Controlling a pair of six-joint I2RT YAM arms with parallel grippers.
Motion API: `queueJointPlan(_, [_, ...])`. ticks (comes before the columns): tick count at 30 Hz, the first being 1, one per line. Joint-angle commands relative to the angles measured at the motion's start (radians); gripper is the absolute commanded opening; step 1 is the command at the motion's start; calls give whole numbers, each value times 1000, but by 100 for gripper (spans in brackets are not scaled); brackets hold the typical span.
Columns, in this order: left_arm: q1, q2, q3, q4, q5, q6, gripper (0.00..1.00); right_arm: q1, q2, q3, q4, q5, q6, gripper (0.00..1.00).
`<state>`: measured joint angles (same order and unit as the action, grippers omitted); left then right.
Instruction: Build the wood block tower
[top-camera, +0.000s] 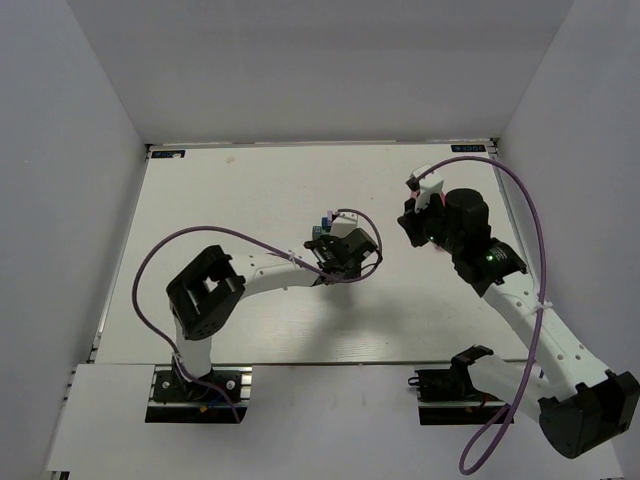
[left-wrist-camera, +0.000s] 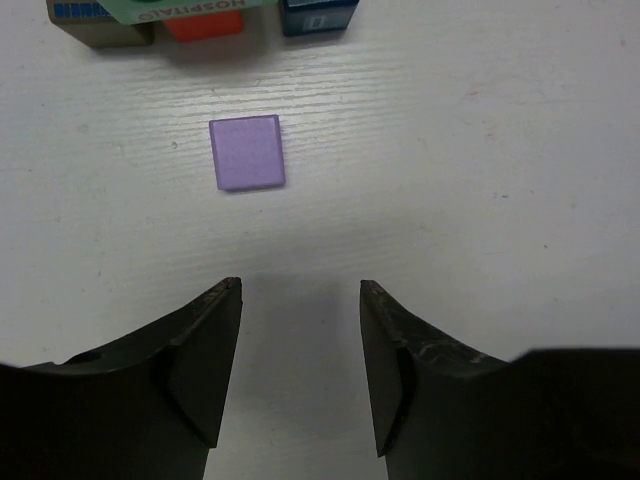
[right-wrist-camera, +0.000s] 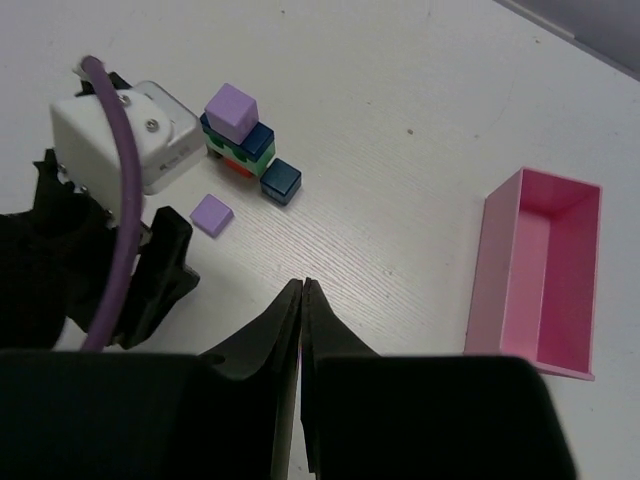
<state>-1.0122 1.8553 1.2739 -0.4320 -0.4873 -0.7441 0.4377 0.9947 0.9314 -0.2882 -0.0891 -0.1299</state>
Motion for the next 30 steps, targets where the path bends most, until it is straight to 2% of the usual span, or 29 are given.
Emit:
queueJointPlan(1, [-12,37,38,-4,-109,-84,61,-5,-51,-12,53,-20,26,8])
queueJointPlan(12, [-12,96,22,73,-237,-90,61,-2,-85,-28,60,-28,35,8])
queueJointPlan(30, [7,156,-4,174,-269,6,61,-1,-80,-32,64,-49,33,8])
